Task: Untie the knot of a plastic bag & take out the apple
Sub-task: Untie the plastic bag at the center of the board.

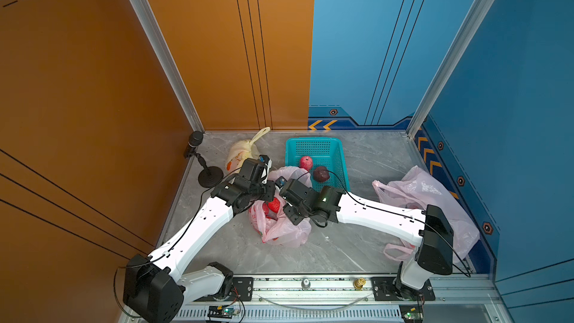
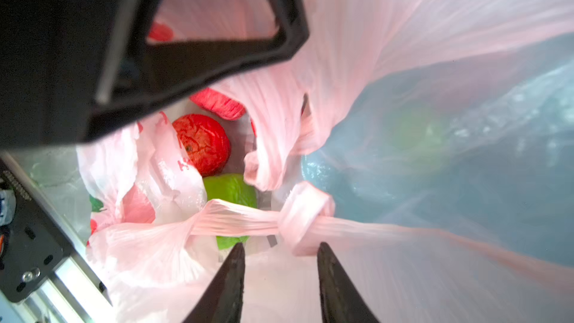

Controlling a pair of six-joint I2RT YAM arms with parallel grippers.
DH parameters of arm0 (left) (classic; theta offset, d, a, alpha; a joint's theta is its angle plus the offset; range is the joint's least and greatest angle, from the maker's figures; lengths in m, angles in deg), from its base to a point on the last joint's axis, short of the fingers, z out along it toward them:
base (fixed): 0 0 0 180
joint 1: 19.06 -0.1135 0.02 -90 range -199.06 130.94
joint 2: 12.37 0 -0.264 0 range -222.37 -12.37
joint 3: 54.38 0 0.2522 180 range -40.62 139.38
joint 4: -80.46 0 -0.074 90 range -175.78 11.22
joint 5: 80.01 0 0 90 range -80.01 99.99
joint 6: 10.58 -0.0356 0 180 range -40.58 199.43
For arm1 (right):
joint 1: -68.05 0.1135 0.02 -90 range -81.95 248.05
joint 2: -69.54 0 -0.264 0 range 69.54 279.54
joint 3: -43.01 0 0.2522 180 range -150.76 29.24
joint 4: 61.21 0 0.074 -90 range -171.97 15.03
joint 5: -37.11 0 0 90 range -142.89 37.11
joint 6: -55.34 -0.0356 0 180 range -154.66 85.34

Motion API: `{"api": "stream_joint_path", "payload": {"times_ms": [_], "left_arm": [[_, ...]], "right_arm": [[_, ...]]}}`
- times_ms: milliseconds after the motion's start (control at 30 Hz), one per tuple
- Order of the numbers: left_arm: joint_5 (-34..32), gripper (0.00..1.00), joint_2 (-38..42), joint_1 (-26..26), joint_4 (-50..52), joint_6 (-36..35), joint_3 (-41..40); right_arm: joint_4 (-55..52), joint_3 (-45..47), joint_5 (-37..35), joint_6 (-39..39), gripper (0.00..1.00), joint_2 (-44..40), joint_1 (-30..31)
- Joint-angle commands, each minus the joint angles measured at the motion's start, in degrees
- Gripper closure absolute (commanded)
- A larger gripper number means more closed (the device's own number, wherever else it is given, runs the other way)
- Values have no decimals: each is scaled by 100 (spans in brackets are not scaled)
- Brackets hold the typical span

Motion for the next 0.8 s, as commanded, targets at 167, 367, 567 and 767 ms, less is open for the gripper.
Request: {"api": "stream_joint_path", "payload": {"times_ms": [167, 367, 567, 767], "left_arm": [[-987, 78, 891, -258, 681, -31, -223], [-1276, 79, 1469, -435, 816, 185, -655], [-1340, 80, 1569, -475, 799, 533, -985], [-1149, 80, 1765, -436, 733, 794, -1325]], "right_arm": [[-355, 695, 345, -394, 59, -222, 314], [-929, 1086, -224, -715, 59, -67, 341], [-1370, 1360, -1019, -869, 59, -197, 40], [-1307, 1285, -1357, -401, 60, -300, -438]]}}
